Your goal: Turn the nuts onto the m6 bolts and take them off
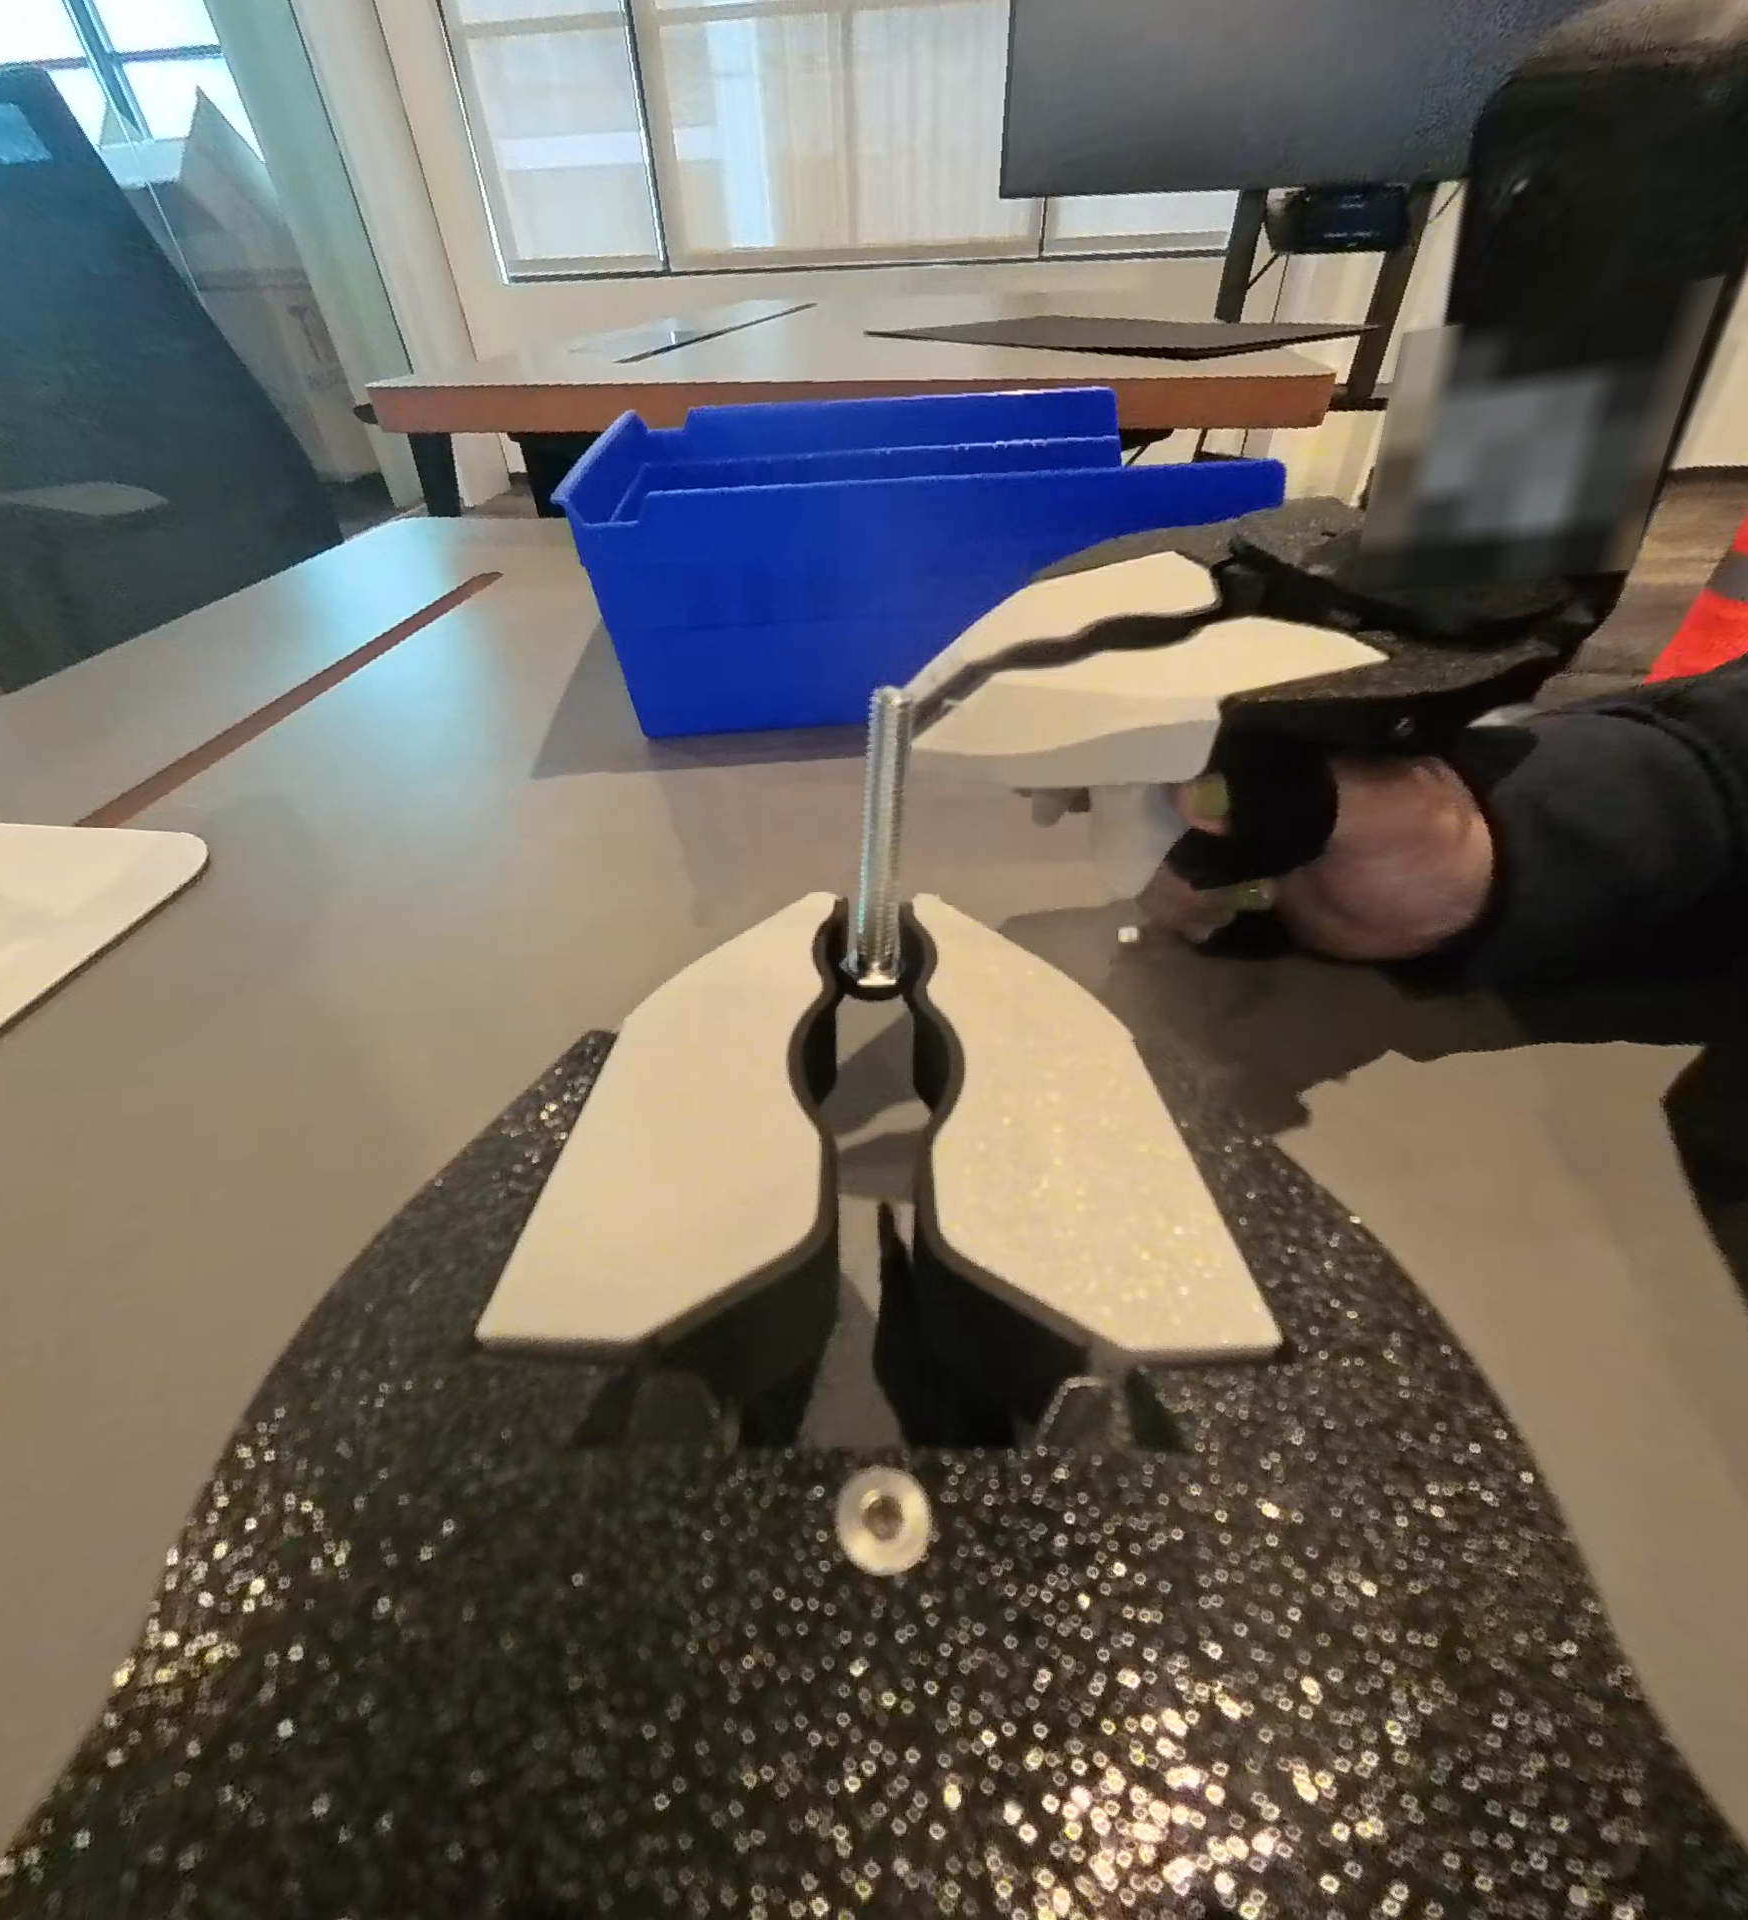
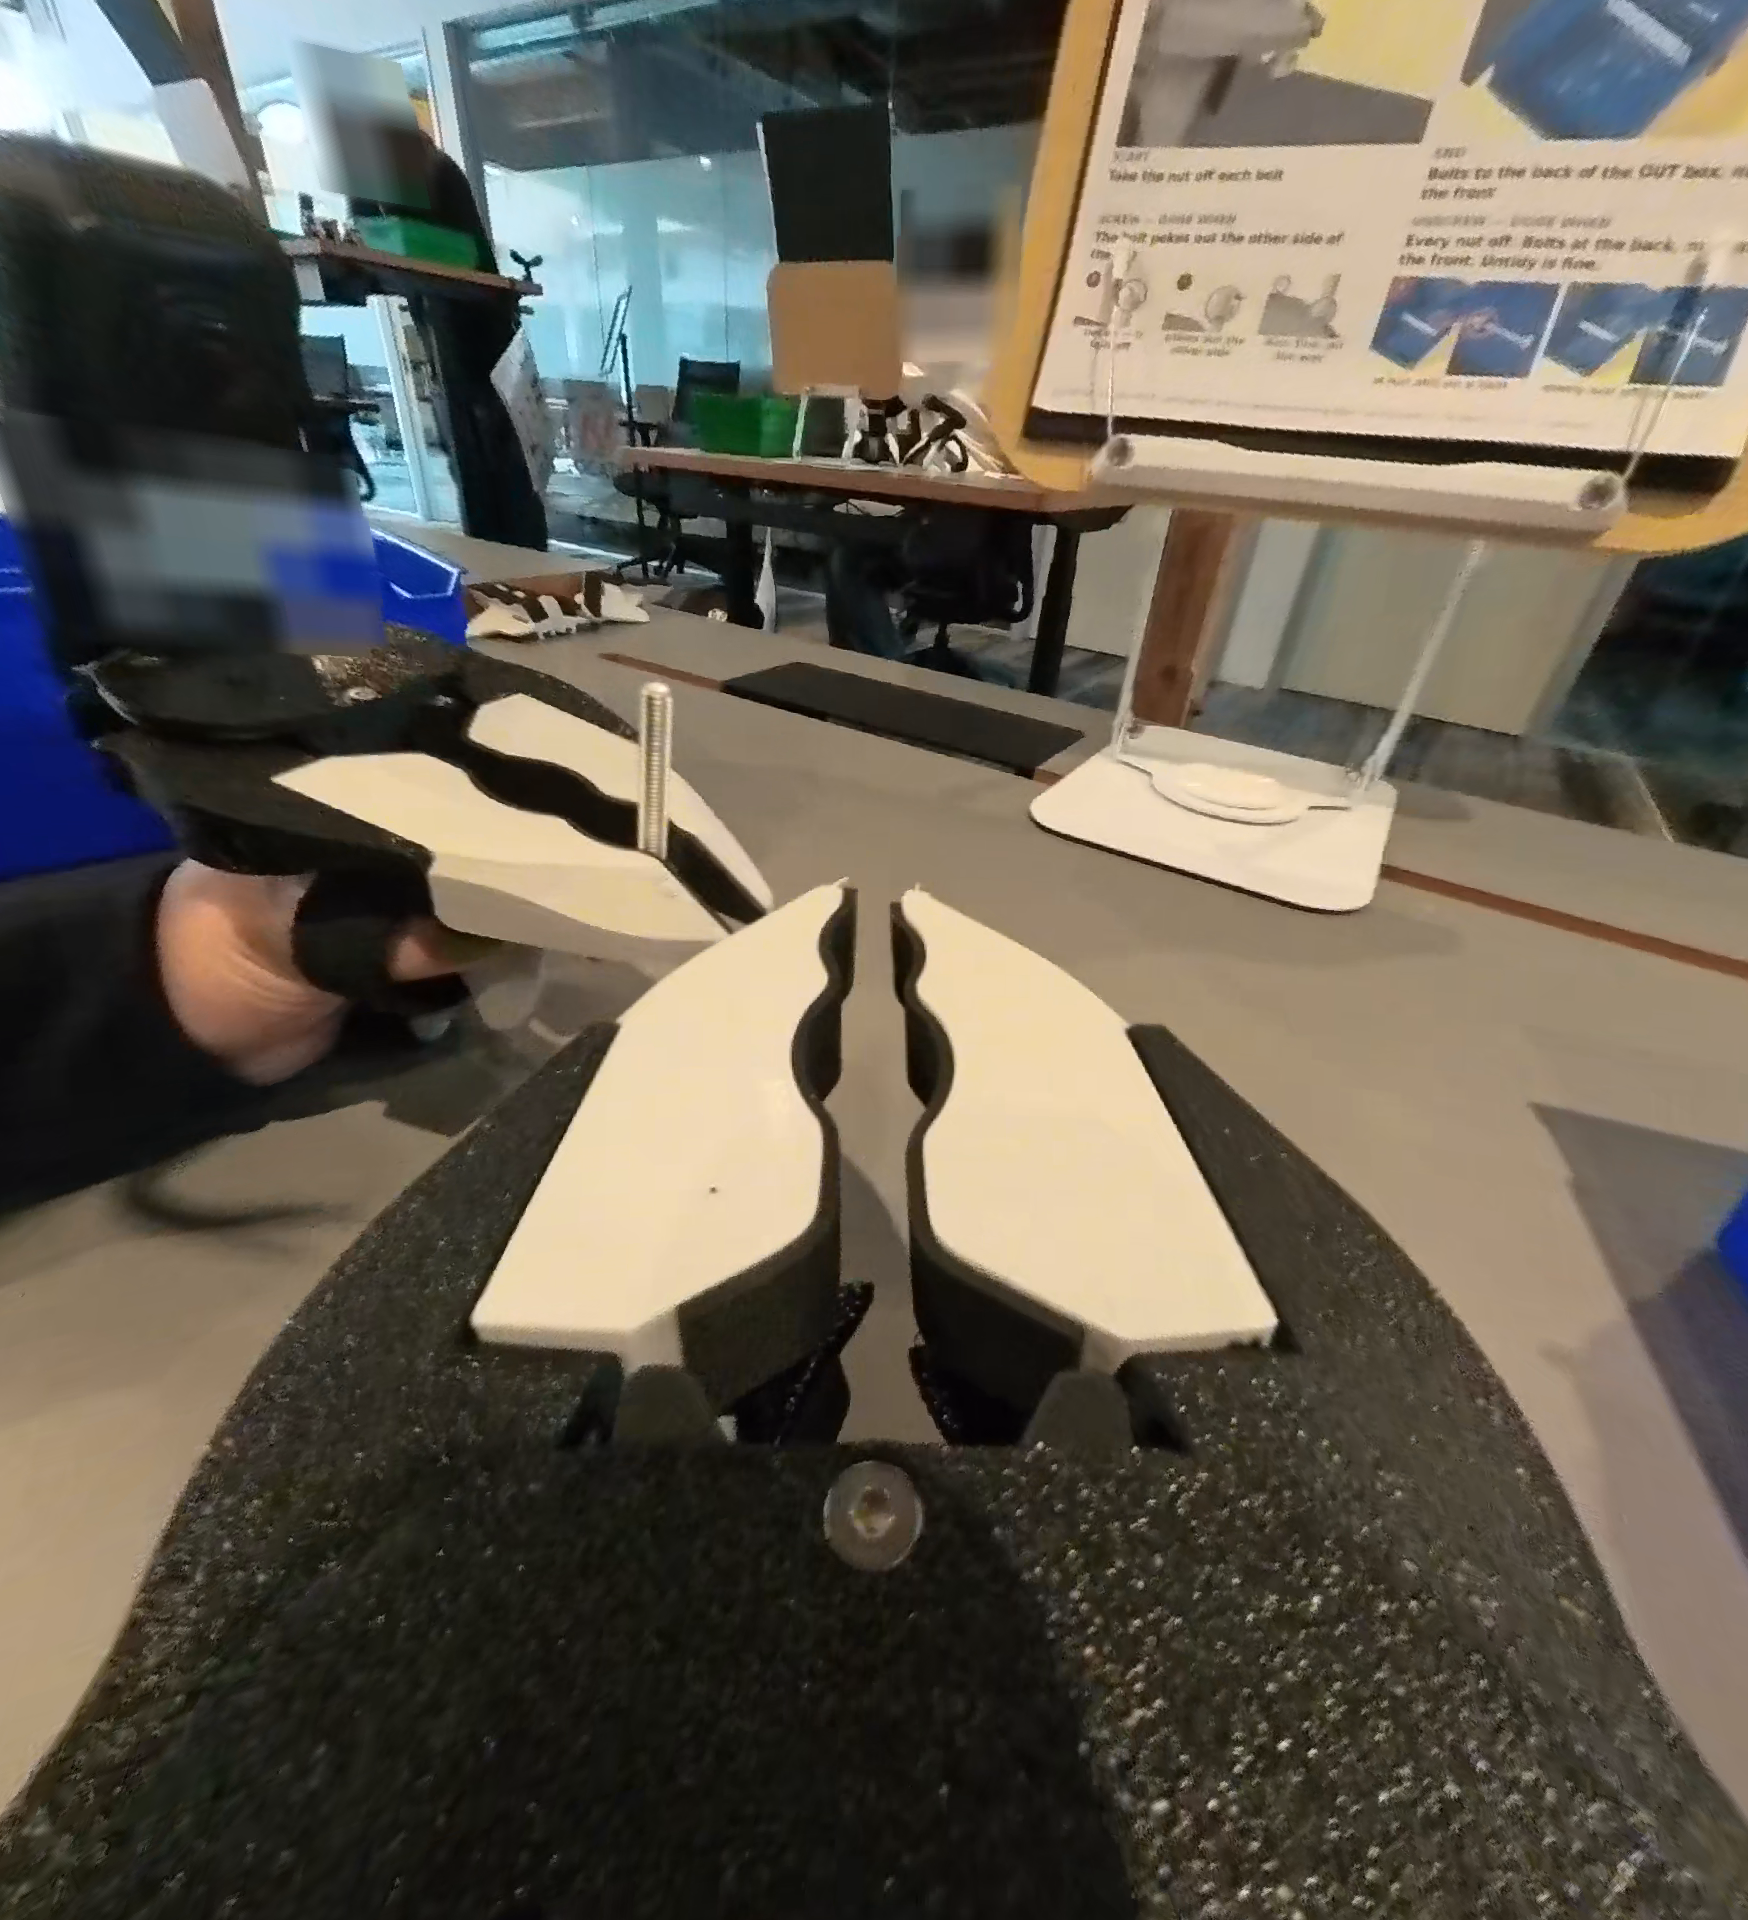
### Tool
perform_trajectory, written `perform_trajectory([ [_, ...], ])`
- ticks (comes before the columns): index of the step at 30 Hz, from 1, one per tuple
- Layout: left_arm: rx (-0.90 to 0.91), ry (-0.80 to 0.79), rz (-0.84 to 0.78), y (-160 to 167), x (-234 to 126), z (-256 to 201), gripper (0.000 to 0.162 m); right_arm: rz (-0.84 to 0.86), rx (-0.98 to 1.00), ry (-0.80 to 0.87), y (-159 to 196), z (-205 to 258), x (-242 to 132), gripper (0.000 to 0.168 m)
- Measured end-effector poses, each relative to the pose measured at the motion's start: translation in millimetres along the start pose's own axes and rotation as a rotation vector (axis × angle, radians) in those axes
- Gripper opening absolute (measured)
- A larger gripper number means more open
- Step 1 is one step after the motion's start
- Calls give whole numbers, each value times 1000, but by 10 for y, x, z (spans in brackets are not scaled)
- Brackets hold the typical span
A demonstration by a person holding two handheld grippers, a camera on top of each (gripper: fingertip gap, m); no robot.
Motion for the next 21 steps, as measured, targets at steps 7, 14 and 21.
perform_trajectory([
  [7, -3, 4, -11, -3, -11, 2, 9, 202, 26, -54, -79, -194, -230, 15],
  [14, -2, 8, -7, -3, -5, 0, 9, 521, -10, 2, 99, -278, -664, 26],
  [21, 0, 12, -4, -3, -2, -3, 9, 655, 9, 66, 262, -241, -871, 28],
])
Point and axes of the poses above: each gripper's, where its closed fingertips meet, x out along the fingers, y out of its underside, z = x × y across the jaws, the point moved 10 cm from there along -x, back along the fingers, and after that the axes turned 4 degrees about z, right-handed, at the moved point
